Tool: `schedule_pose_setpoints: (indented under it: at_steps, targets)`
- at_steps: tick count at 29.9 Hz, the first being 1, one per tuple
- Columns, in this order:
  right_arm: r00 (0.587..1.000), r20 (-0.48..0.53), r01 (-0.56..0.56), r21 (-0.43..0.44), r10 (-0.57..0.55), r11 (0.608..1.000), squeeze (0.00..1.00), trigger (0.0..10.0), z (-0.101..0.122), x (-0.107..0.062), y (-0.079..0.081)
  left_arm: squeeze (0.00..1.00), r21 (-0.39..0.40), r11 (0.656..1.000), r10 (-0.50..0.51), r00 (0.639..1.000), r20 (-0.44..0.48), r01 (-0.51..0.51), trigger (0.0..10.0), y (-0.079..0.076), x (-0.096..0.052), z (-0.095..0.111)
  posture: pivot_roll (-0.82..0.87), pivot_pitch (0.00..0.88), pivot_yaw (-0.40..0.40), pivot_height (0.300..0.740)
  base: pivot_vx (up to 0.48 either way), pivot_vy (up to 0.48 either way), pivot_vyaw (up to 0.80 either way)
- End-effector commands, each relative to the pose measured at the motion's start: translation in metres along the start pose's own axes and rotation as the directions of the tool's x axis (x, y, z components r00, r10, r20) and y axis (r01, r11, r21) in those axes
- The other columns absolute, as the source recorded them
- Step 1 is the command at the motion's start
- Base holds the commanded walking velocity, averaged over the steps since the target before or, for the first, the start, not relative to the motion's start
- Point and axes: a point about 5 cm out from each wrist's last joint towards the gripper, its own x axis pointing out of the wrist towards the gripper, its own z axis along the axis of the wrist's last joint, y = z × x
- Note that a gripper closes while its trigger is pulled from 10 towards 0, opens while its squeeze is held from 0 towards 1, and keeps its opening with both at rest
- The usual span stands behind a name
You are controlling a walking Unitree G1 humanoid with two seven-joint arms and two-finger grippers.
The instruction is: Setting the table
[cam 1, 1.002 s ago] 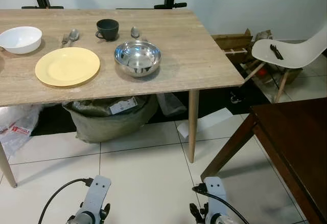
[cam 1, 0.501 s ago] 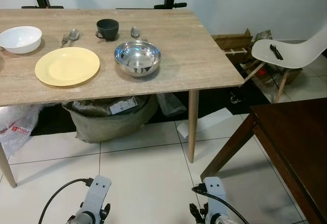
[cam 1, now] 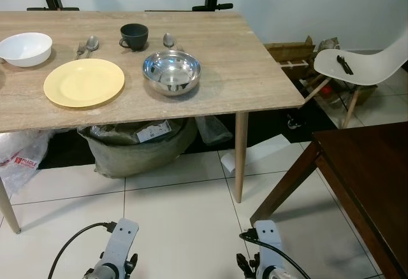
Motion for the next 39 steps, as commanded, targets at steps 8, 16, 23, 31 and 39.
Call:
schedule_pose_setpoints:
  at_steps: [8, 16, 23, 31, 39]
  targets:
    - [1.000, -0.014, 0.008, 0.006, -0.008, 1.000, 0.00, 10.0, -0.005, -0.002, -0.003, 0.00, -0.004, 1.000, -0.010, 0.999, -0.033, 0.010, 10.0, -0.004, -0.002, -0.009, -0.09, 0.000, -0.004, 0.740, 0.000, 0.000, 0.00]
    - [1.000, -0.013, 0.010, 0.011, -0.010, 1.000, 0.00, 10.0, -0.004, -0.001, -0.003, 0.00, -0.005, 1.000, -0.008, 0.999, -0.031, 0.008, 10.0, -0.003, -0.001, -0.008, -0.09, 0.000, -0.004, 0.740, 0.000, 0.000, 0.00]
    - [1.000, -0.012, 0.011, 0.015, -0.011, 1.000, 0.00, 10.0, -0.004, -0.001, -0.003, 0.00, -0.006, 1.000, -0.009, 0.999, -0.031, 0.009, 10.0, -0.003, -0.001, -0.007, -0.09, 0.000, -0.004, 0.740, 0.000, 0.000, 0.00]
    - [1.000, 0.002, 0.018, 0.002, -0.018, 1.000, 0.00, 10.0, -0.002, -0.001, -0.005, 0.00, 0.017, 1.000, 0.005, 1.000, -0.019, -0.005, 10.0, -0.002, -0.001, -0.006, -0.09, 0.000, -0.008, 0.740, 0.000, 0.000, 0.00]
    - [0.977, 0.210, 0.022, 0.001, -0.022, 1.000, 0.00, 10.0, 0.026, -0.005, -0.015, 0.00, 0.100, 0.995, 0.007, 0.979, 0.204, -0.028, 10.0, 0.024, -0.009, 0.018, -0.08, 0.000, -0.017, 0.740, 0.000, 0.000, 0.00]
